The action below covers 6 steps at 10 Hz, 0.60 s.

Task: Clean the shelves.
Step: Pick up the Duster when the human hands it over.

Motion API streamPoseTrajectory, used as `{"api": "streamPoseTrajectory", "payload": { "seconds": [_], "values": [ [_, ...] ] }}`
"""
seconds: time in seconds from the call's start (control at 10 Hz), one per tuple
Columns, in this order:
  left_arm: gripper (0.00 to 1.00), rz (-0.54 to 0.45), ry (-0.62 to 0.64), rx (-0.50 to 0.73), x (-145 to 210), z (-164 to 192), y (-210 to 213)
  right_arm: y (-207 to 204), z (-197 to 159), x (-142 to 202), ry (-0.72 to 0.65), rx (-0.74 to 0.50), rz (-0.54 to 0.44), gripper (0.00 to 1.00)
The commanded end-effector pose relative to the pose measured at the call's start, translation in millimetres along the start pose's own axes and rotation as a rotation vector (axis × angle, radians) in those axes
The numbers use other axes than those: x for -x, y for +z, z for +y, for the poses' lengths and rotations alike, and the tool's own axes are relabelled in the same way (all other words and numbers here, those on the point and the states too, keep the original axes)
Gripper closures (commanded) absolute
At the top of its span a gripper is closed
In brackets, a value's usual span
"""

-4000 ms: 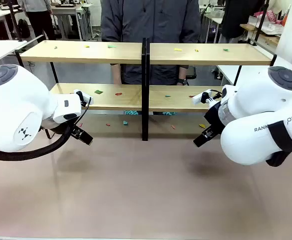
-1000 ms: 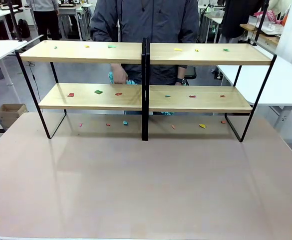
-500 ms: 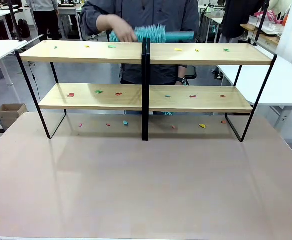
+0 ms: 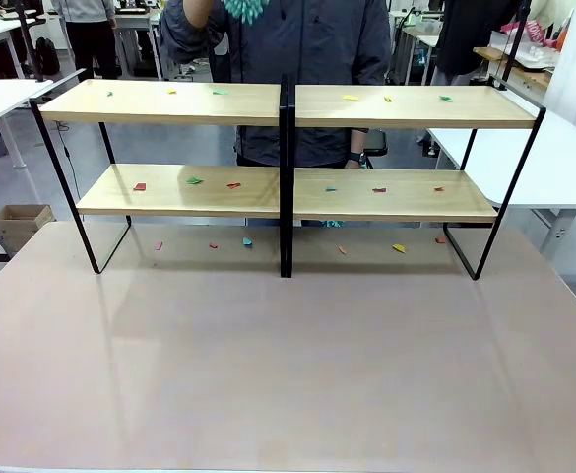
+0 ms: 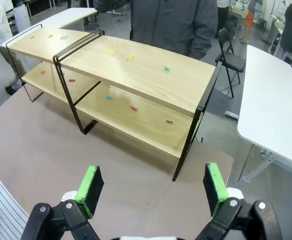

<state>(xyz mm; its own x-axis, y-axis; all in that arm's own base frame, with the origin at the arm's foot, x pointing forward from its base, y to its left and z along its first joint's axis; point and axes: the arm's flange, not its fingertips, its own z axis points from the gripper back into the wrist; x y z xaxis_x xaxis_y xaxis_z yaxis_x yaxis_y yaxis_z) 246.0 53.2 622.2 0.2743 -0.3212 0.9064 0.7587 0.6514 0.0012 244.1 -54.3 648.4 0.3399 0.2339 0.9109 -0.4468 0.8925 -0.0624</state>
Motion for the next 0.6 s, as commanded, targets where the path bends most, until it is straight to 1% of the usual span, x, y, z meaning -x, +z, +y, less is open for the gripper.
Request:
{"api": "streamPoseTrajectory", "payload": {
  "seconds": [0.0,0.1,0.2,0.5],
  "values": [
    [0.00,-0.022,0.001,0.024,53.8,-27.8,-28.9,-10.1,0.0,20.3,-0.070,0.014,-0.003,0.00],
    [0.00,0.001,0.053,-0.031,52.2,-26.2,-30.7,0.0,0.0,0.0,0.000,0.000,0.000,0.00],
    [0.00,-0.001,0.005,0.003,0.9,1.0,-0.4,0.0,0.0,0.0,0.000,0.000,0.000,0.00],
    [0.00,-0.001,0.005,0.003,0.9,1.0,-0.4,0.0,0.0,0.0,0.000,0.000,0.000,0.00]
  ]
}}
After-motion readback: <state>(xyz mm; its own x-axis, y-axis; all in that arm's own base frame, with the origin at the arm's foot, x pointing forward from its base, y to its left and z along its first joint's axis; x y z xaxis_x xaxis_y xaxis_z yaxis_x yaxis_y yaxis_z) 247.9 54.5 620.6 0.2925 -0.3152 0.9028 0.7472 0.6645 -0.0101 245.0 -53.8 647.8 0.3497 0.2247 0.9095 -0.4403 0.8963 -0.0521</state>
